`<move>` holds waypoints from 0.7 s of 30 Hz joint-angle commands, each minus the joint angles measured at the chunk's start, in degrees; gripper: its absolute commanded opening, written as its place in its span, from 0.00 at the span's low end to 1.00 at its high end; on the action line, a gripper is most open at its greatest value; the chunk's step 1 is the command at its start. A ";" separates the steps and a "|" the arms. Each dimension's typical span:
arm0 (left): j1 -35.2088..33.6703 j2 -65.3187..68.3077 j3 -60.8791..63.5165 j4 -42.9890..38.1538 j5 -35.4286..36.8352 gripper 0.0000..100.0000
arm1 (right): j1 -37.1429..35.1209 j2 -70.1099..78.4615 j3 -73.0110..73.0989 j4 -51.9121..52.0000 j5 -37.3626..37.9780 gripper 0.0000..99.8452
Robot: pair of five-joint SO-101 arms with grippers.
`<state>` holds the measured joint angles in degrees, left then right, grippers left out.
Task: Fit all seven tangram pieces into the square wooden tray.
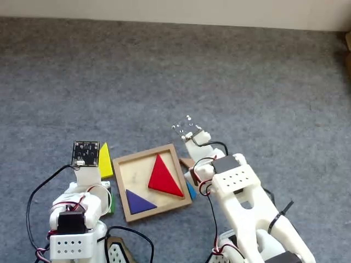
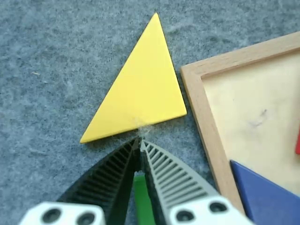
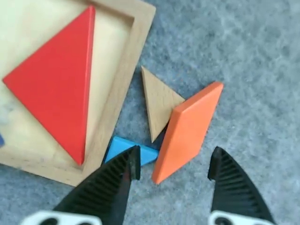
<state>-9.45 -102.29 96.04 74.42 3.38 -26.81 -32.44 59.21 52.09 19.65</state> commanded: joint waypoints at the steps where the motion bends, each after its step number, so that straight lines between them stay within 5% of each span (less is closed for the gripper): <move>1: -0.66 -0.40 1.19 0.35 -0.53 0.01 | 0.84 -1.45 -0.48 -0.48 -0.26 0.22; 21: -0.66 -0.40 1.19 0.35 -0.53 0.01 | 1.19 11.56 -5.23 -3.03 -0.26 0.16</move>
<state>-9.45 -102.29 96.04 74.42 3.38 -26.90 -21.27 56.57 49.63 19.56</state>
